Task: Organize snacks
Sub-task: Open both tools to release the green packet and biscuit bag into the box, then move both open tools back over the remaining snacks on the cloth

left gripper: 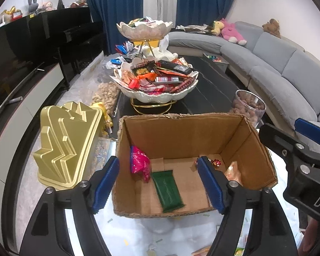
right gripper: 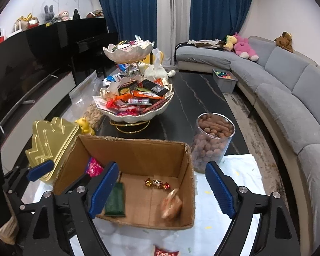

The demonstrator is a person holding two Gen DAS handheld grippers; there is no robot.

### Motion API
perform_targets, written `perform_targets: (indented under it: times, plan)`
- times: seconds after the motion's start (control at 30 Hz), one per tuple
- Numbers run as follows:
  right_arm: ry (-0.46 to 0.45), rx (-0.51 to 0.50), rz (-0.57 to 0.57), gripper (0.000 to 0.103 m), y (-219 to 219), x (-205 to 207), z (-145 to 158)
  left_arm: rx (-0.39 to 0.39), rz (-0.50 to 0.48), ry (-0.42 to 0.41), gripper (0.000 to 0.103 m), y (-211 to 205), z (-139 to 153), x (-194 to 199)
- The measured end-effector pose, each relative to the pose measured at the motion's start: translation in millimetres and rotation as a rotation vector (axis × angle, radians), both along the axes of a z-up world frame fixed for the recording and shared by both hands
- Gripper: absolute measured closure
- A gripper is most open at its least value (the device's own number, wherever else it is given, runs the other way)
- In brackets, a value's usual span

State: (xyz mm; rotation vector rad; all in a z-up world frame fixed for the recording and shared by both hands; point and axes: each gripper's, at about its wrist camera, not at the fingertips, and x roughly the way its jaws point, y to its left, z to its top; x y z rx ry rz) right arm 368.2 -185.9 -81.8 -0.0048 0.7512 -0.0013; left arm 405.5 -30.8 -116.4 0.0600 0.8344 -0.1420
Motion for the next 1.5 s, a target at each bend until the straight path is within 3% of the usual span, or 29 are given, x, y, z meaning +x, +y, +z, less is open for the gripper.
perform_targets:
  times: [0.9,1.5]
  plan:
    - [-0.103,-0.006,-0.01,0.019,-10,-51,51,-0.019,0.005,-0.088,0.022,-4,60,-45]
    - [-0.142,-0.014,-0.028,0.019,-25,-90,66,-0.025,-0.008,-0.098,0.022,-17,75,-82]
